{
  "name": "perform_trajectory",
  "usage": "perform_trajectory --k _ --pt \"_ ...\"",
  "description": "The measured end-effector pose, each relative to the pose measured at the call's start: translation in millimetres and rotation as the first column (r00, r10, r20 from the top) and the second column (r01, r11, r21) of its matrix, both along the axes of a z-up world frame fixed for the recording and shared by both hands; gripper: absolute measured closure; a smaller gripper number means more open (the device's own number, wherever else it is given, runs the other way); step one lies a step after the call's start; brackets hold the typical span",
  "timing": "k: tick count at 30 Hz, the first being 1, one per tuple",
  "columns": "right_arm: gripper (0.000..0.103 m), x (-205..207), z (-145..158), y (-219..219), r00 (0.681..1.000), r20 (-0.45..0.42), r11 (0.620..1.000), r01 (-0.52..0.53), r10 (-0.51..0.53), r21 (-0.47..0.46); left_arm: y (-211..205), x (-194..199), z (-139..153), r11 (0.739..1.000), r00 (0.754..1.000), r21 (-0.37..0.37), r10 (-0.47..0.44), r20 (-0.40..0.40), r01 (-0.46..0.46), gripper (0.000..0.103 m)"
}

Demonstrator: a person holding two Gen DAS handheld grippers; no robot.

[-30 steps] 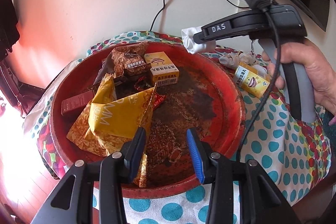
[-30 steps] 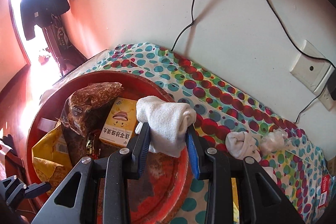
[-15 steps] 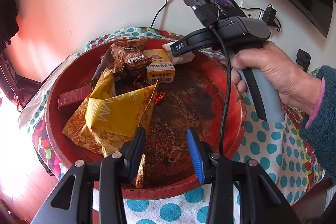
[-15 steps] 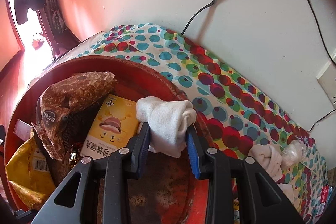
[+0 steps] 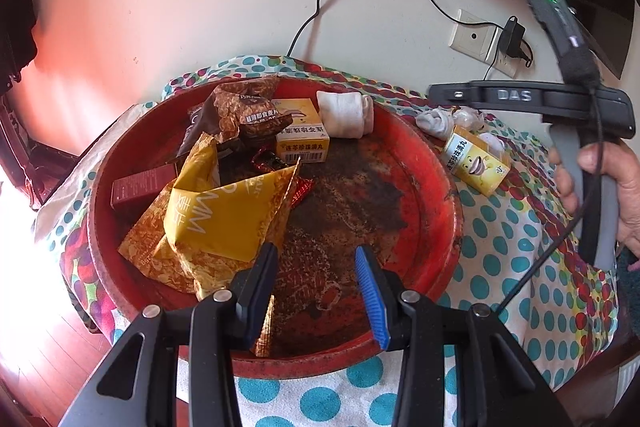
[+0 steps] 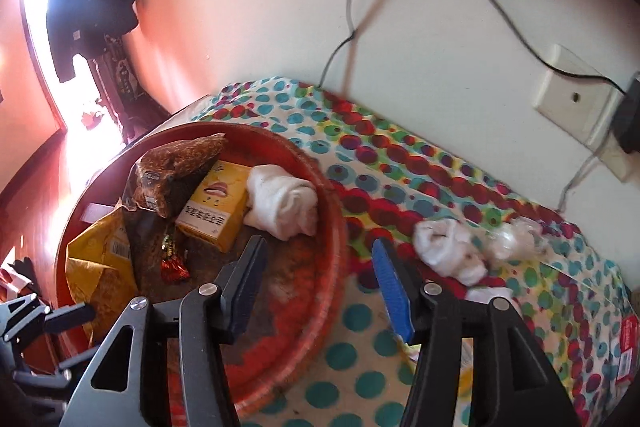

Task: Organize objects
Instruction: 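Move the right gripper to another rolled white sock and grasp it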

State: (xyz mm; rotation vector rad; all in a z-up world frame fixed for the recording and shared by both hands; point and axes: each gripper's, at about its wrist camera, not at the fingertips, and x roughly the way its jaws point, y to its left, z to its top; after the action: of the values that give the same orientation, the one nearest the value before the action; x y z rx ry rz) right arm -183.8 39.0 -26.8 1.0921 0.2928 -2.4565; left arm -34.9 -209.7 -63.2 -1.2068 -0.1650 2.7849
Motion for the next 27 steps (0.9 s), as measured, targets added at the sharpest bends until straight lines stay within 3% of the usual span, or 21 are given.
perform_trajectory --k 4,6,8,16,20,22,23,27 --pt "0.044 3 14 51 0.992 -0.001 0.992 0.128 -0.128 0.021 4 3 1 1.0 1.0 -0.019 -0.007 -0.007 0.007 0.062" --pt "0.044 -14 3 29 0.98 0.037 0.979 0.191 -0.194 0.068 8 4 1 0.999 1.0 -0.033 -0.015 -0.01 0.014 0.062" --pt "0.044 -23 -2 38 0.973 0.045 0.969 0.221 -0.228 0.114 10 2 0 0.999 1.0 -0.049 -0.018 -0.009 0.018 0.062" --pt "0.046 -54 -39 44 0.947 0.198 0.966 0.24 -0.254 0.092 16 6 1 0.996 1.0 -0.089 -0.024 -0.018 0.023 0.062" --pt "0.046 -60 -53 40 0.946 0.202 0.967 0.241 -0.254 0.085 22 7 1 0.994 0.999 -0.106 -0.038 -0.03 0.034 0.062" --pt "0.054 -62 -62 35 0.949 0.2 0.97 0.236 -0.244 0.064 26 8 0 0.993 0.998 -0.114 -0.046 -0.033 0.042 0.062" --pt "0.062 -61 -61 36 0.953 0.198 0.974 0.225 -0.228 0.038 27 7 0 0.992 0.998 -0.112 -0.054 -0.035 0.05 0.062" --pt "0.064 -57 -63 27 0.966 0.164 0.98 0.198 -0.199 0.028 38 8 2 0.99 0.996 -0.113 -0.083 -0.044 0.078 0.062"
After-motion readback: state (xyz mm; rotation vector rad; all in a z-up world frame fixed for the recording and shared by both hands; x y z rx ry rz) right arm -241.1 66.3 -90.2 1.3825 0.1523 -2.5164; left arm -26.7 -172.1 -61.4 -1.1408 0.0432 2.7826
